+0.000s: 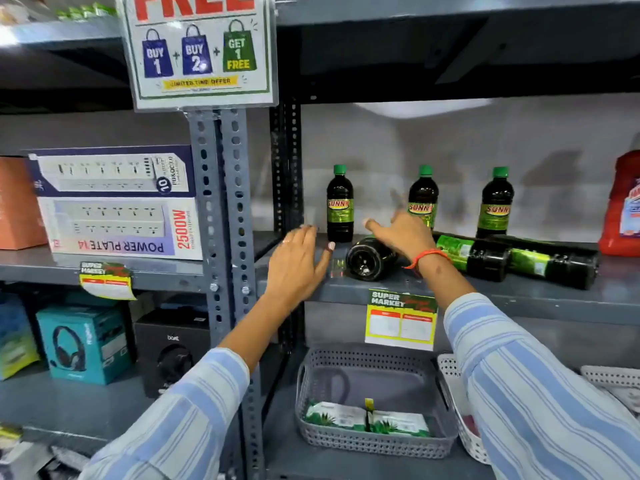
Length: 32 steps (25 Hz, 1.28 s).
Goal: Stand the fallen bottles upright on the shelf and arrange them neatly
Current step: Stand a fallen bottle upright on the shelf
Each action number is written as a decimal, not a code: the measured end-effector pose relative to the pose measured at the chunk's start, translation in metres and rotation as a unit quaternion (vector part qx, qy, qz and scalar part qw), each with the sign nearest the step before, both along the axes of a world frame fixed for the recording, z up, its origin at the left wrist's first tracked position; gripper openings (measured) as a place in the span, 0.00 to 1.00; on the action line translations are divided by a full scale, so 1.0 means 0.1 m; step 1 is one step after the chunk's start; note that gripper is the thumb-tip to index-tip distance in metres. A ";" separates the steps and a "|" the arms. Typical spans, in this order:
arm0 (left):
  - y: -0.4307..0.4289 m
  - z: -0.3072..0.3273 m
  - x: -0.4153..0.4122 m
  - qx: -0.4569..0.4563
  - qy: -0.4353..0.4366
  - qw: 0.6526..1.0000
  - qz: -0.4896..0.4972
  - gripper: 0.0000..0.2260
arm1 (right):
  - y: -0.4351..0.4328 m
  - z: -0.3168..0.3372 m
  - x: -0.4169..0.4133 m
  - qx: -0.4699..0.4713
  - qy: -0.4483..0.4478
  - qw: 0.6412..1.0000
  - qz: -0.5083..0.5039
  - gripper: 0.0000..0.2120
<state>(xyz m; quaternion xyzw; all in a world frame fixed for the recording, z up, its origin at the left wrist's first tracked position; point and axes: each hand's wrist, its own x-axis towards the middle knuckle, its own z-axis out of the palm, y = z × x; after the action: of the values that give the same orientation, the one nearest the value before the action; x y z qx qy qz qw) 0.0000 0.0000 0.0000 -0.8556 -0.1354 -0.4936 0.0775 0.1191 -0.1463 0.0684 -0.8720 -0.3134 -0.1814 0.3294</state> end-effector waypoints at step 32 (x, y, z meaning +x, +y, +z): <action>0.08 -0.41 -0.09 0.039 -0.014 0.998 0.045 0.26 | 0.68 -0.42 -0.02 0.106 0.058 0.990 0.071 0.56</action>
<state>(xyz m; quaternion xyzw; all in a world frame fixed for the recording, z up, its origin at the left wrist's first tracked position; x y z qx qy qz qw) -0.0094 0.0076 -0.0412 -0.8381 -0.1558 -0.5061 0.1308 0.1167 -0.0783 0.0261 -0.8167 -0.3340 -0.1384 0.4499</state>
